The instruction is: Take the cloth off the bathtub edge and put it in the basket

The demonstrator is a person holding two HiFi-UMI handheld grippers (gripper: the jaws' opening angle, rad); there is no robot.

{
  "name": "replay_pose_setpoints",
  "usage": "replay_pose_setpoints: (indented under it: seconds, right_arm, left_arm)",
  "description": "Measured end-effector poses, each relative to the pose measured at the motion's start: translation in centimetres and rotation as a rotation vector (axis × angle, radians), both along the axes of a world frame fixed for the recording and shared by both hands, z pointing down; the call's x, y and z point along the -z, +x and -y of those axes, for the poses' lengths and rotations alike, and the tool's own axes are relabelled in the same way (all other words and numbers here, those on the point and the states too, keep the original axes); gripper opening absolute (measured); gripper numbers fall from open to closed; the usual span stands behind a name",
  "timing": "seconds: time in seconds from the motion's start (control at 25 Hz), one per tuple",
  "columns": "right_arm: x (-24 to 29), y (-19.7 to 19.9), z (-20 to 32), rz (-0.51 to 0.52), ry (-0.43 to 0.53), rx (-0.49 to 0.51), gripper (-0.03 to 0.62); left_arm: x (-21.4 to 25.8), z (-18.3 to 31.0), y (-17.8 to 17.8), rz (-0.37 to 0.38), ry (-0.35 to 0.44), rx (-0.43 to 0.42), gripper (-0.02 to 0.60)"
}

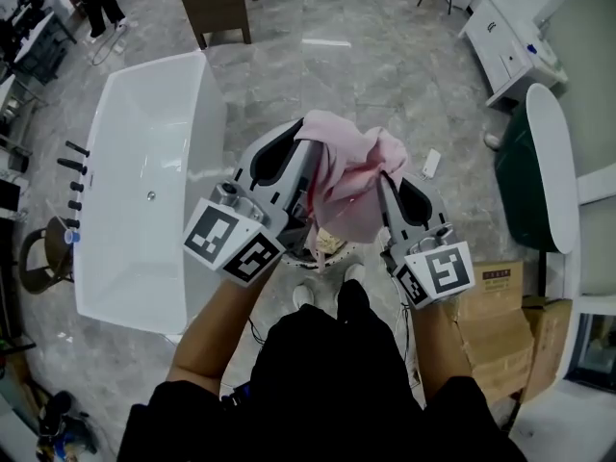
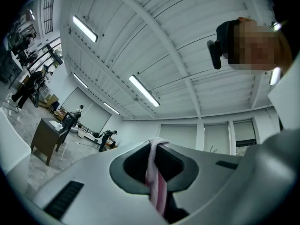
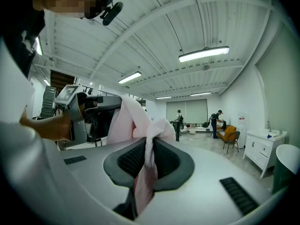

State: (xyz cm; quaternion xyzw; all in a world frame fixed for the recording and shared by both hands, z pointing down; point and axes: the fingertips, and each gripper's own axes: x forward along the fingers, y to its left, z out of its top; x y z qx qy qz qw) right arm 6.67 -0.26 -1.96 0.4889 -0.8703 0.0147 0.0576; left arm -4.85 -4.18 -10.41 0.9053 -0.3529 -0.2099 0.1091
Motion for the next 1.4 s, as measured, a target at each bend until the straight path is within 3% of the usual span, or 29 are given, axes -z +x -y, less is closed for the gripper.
replay_pose_setpoints:
  seconds: [0.2,0.44,0.64,0.8,1.08,1.4]
  right_arm:
    - [-0.8,0.2,1.3,0.015,-0.004,0.036,0.049]
    - [-0.6,2.0,2.9,0.059,0.042,0.08,0.049]
    - [-2.0,2.4,3.1,0.078,0.016,0.102,0.049]
    - [-3.3,1.9,3.1,0.068,-0.018,0.126,0.049]
    - [-6.4,1.5,2.1,0.037,-0.088,0.14,0.049]
    - [-9.4,2.1,2.1,0.038,-0.143,0.121,0.049]
  left_arm:
    - [-1.5,1.0,-0.2,-0.028,-0.049,0.021,0.034]
    - [-1.6,0.7,0.7,-0.025,-0.024,0.04,0.034]
    - [-3.3,0.0,0.6,-0.019,-0.066,0.078,0.034]
    - [-5.0,-0.2,0.8,-0.072,-0.103,0.066,0.034]
    - [-9.7,-0.5,1.6,-0.046,-0.185,0.077,0.034]
    - [-12.9,0.2,3.1,-0.048,-0.214,0.056,0.034]
